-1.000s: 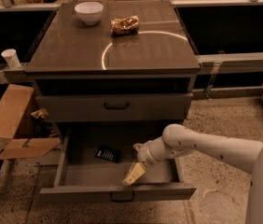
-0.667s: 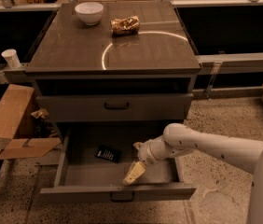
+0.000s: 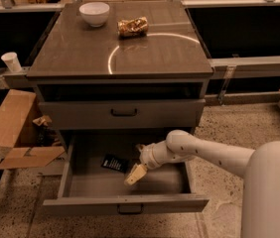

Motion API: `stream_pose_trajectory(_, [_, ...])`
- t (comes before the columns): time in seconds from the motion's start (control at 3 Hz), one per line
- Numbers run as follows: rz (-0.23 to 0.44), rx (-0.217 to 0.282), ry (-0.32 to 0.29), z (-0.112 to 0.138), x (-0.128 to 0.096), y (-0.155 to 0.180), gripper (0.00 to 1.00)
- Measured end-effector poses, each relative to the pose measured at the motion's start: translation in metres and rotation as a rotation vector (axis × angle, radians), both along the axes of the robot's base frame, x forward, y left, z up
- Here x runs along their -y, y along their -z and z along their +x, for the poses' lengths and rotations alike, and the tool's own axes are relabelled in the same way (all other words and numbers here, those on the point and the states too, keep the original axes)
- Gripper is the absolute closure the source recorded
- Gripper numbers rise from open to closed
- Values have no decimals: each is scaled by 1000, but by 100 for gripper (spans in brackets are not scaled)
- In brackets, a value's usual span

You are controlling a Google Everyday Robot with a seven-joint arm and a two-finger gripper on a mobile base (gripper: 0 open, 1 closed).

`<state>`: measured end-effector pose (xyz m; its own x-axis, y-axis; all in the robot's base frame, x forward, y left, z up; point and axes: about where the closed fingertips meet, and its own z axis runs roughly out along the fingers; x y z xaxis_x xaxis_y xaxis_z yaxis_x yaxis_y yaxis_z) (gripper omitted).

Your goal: Pick rxbar blueberry from middle drawer and place on counter

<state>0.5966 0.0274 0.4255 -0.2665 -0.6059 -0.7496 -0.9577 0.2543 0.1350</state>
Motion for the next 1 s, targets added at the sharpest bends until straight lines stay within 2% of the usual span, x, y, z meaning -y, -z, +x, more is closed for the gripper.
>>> stream_pose_trajectory(0.67, [-5,72,42,37,-42,38,0])
stream_pose_trajectory(1.0, [8,75,64,46,-58,65,0])
